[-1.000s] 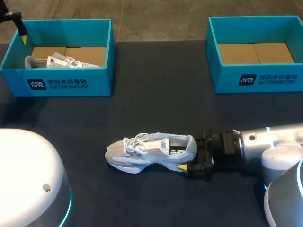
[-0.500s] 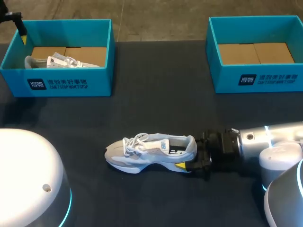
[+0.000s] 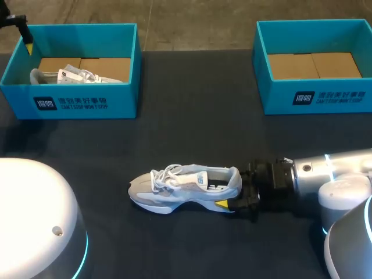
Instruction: Take the shoe out of the shoebox, open the shoe tongue, remove and reinsert the insole, then place the shoe into the shoebox
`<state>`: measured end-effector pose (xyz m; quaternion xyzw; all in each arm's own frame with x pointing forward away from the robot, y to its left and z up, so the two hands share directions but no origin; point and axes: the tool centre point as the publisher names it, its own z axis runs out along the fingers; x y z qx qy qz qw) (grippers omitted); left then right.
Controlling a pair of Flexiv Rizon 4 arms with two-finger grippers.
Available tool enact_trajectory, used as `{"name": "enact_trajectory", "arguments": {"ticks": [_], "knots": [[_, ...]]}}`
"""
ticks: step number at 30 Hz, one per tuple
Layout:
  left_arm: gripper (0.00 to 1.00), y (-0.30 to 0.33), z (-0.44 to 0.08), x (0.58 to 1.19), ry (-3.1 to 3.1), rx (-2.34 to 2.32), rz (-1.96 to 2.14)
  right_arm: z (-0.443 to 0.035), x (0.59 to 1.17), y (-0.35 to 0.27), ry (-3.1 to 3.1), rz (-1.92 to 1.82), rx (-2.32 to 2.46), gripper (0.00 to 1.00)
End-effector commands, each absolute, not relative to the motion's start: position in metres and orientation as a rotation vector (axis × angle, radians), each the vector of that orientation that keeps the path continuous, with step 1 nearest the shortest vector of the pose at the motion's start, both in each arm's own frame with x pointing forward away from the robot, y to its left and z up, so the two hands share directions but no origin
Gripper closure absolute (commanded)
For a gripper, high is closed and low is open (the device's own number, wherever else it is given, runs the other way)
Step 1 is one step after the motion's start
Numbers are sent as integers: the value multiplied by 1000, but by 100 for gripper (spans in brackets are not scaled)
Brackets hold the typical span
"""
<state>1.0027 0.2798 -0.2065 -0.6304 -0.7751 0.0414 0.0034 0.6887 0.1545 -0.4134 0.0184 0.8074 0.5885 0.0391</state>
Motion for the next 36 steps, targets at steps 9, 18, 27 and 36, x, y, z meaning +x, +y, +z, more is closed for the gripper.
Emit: {"name": "enact_trajectory", "arguments": {"ticks": [9,18,27,36], "knots": [[0,226,-196,963,-2591,-1703,40,-412,688,156,2483,1798,57,100],[0,187,-191,932,-2759,-1312,134,-412,688,156,2483,1798,57,100],[0,123,-189,877,-2903,-1065,67,-412,688,156,2483,1798,57,100],[0,108,-192,866,-2843,-1105,169,-412,688,156,2483,1798,57,100]]}}
